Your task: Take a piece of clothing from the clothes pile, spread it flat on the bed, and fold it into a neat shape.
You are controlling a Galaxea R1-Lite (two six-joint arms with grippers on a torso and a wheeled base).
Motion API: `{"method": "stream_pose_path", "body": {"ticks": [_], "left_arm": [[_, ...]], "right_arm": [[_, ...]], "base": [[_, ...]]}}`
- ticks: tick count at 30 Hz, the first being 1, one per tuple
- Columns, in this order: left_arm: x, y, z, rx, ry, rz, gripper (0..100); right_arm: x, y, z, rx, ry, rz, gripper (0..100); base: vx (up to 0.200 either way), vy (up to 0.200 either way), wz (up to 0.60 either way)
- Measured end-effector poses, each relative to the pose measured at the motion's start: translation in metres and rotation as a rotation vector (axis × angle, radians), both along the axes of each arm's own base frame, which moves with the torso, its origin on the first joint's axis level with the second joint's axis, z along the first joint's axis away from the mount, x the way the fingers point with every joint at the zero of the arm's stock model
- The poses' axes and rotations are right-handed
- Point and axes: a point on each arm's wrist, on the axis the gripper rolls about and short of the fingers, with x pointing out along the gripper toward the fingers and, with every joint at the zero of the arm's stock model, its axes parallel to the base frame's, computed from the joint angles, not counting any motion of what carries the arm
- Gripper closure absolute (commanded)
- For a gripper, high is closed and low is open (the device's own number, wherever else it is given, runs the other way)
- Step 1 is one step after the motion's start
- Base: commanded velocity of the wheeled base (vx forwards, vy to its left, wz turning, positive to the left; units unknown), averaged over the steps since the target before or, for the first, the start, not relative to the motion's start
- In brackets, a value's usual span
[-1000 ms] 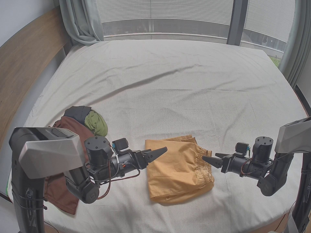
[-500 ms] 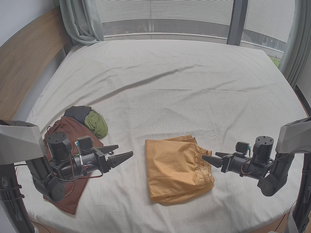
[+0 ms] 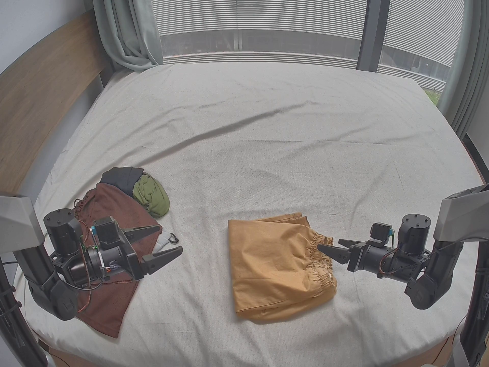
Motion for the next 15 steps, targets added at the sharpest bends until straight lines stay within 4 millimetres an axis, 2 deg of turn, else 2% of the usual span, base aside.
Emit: {"method": "stream_pose_path", "body": {"ticks": [5, 15], "left_arm": [[-0.004, 0.007, -0.008, 0.076, -0.050, -0.023, 0], [-0.005, 0.023, -0.015, 0.120, -0.084, -0.034, 0]], "right_arm": [[-0.001, -0.001, -0.001, -0.003, 0.006, -0.001, 0], [-0.001, -0.002, -0.003, -0.008, 0.012, -0.004, 0]], "base": [[0.000, 0.000, 0.00], [0.000, 0.000, 0.00]]}}
